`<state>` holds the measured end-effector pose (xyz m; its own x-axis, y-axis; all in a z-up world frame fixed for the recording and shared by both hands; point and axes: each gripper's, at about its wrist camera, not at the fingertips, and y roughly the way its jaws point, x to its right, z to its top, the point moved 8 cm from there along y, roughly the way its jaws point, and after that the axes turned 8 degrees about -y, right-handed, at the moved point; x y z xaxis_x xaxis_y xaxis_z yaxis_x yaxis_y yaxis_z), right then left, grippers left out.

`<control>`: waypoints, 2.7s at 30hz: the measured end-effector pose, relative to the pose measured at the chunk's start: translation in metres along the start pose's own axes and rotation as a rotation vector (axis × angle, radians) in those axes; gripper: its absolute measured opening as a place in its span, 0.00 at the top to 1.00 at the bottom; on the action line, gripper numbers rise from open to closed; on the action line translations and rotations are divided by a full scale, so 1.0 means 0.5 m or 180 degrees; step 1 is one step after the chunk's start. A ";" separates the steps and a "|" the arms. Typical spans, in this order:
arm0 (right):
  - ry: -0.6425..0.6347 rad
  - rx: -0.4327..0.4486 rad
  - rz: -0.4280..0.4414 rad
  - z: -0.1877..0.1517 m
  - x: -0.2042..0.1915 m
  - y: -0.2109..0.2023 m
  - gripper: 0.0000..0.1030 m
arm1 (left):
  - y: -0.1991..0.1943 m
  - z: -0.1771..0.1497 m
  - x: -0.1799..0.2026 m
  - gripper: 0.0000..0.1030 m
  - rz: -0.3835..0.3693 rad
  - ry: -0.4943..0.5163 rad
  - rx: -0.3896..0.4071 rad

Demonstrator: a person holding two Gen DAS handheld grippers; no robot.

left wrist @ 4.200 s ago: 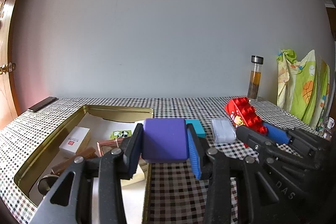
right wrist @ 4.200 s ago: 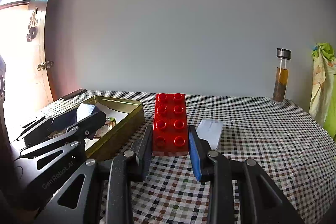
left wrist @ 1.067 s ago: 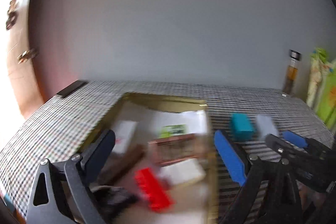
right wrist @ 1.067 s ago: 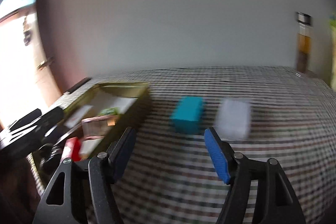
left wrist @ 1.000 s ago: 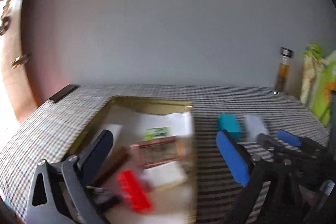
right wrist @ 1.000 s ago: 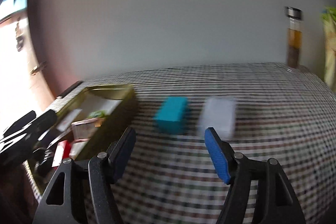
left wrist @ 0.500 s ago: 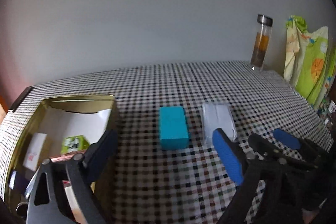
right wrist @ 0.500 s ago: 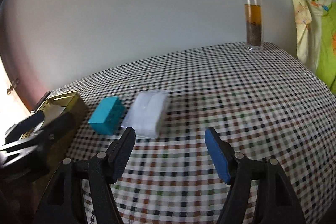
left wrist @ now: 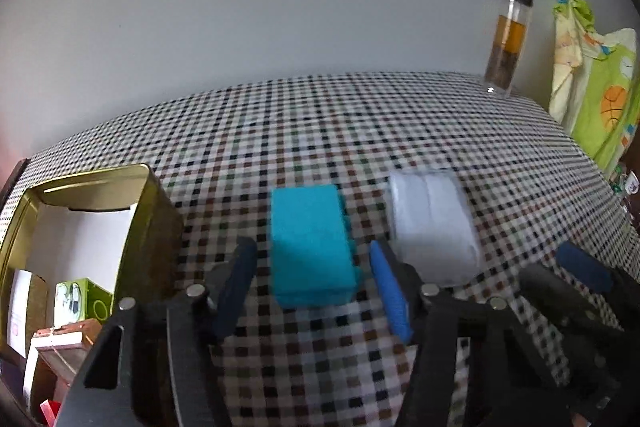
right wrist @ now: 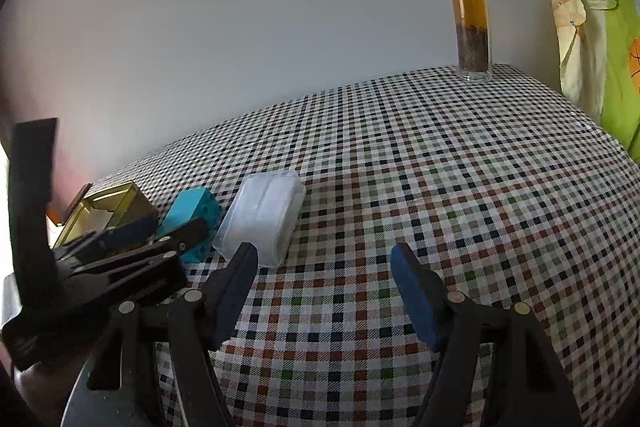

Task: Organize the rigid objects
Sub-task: 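Grasp teal block with left tool while right tool moves to clear plastic box, then grasp clear plastic box with right tool while left tool holds teal block, then lift clear box with right tool while left tool lifts teal block toward tin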

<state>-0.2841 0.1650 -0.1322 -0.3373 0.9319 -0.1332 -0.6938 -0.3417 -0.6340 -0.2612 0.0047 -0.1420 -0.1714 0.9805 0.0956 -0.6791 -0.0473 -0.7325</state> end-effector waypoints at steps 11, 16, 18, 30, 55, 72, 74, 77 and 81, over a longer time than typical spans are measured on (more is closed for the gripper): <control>-0.0105 -0.0034 -0.0055 0.004 -0.025 0.010 0.31 | 0.024 -0.001 -0.034 0.60 0.0023 -0.0165 -0.0135; -0.0136 -0.0030 -0.0020 0.017 -0.048 0.029 0.31 | 0.018 -0.002 -0.062 0.60 0.0080 -0.0212 -0.0123; -0.0184 -0.0046 -0.0024 0.025 -0.063 0.043 0.31 | 0.015 -0.002 -0.063 0.60 0.0080 -0.0213 -0.0114; -0.0264 -0.0315 0.0096 0.046 -0.098 0.131 0.30 | 0.027 0.007 -0.088 0.60 0.0137 -0.0300 -0.0123; -0.0440 -0.0436 0.0095 0.030 -0.117 0.125 0.44 | 0.002 0.000 -0.094 0.60 0.0118 -0.0341 -0.0003; -0.0558 0.0043 -0.0021 0.036 -0.148 0.045 0.44 | -0.067 0.004 -0.087 0.60 0.0212 -0.0211 0.0459; -0.0544 0.0122 0.0004 0.037 -0.153 0.031 0.44 | -0.073 0.002 -0.083 0.60 0.0216 -0.0203 0.0485; -0.0526 0.0154 0.0034 0.036 -0.152 0.018 0.44 | -0.087 -0.006 -0.091 0.60 0.0209 -0.0202 0.0524; -0.0505 0.0205 0.0055 0.040 -0.142 0.017 0.44 | -0.100 -0.013 -0.090 0.60 0.0200 -0.0207 0.0570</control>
<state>-0.2790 0.0937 -0.1127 -0.4421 0.8968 -0.0185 -0.7247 -0.3693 -0.5817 -0.2149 -0.0358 -0.1139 -0.2594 0.9605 0.1010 -0.7807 -0.1470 -0.6074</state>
